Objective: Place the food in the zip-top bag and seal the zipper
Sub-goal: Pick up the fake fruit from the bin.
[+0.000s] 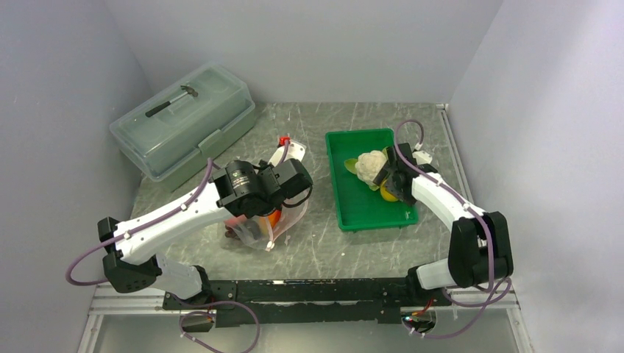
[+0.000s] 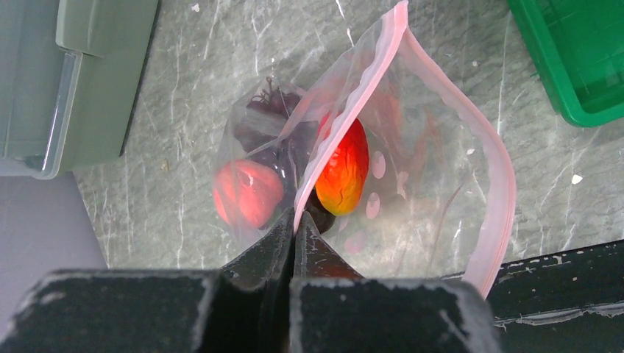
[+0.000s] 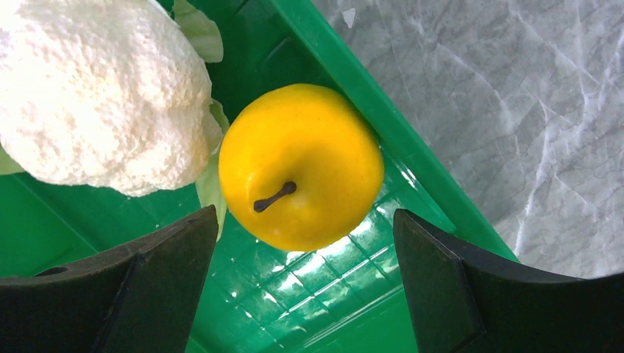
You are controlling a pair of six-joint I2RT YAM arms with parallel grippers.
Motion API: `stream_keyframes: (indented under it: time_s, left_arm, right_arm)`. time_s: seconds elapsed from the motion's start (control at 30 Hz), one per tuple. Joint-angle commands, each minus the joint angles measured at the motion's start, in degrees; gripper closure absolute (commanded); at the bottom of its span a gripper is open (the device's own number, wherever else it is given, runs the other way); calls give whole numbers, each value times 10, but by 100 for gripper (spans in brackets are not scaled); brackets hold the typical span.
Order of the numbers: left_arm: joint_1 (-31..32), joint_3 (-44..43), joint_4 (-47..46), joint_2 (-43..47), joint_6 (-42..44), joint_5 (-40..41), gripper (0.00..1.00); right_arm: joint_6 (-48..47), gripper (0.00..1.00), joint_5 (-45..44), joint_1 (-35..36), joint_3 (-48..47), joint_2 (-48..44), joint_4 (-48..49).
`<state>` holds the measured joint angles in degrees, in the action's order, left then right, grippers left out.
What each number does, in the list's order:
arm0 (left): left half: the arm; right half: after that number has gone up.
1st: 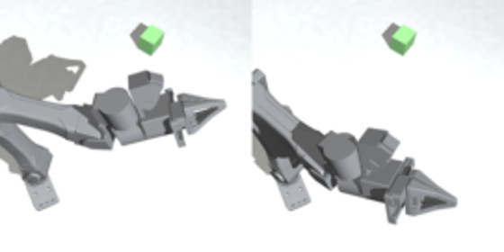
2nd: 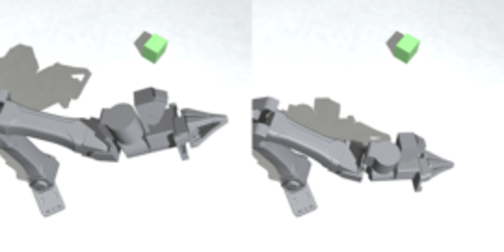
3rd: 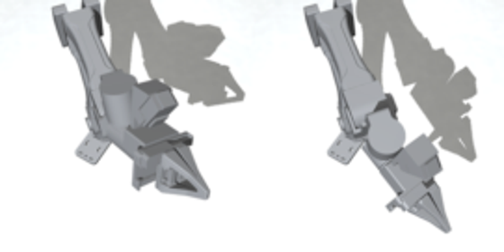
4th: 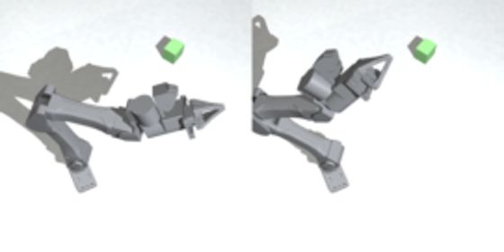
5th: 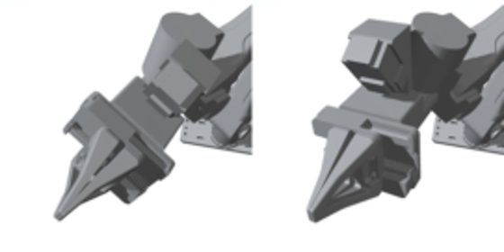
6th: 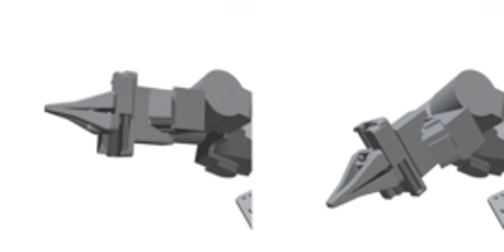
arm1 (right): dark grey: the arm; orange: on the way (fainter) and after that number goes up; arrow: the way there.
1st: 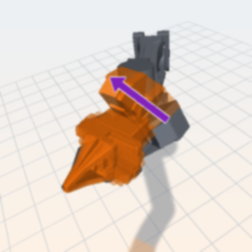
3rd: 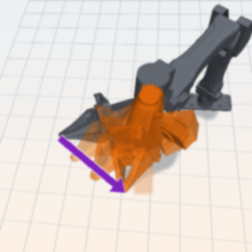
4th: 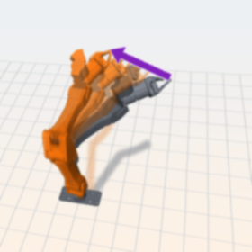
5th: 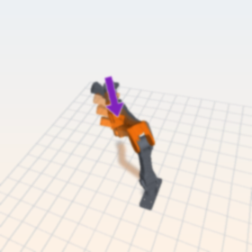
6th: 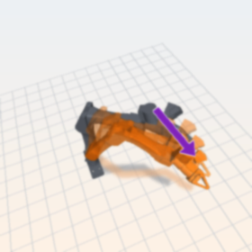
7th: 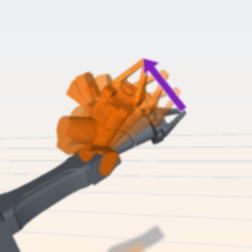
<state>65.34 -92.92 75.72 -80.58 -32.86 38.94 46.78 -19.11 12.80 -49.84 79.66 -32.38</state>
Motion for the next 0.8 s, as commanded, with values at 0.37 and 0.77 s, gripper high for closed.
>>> stream_keyframes:
  time_s: [0.37,0.77]
  left_arm:
    - [0,-9,-2,15,-8,17,95]
    - [-1,-23,-8,9,3,14,95]
  right_arm:
    - [7,13,-13,-28,-46,40,30]
    - [-1,47,6,-30,-17,19,51]
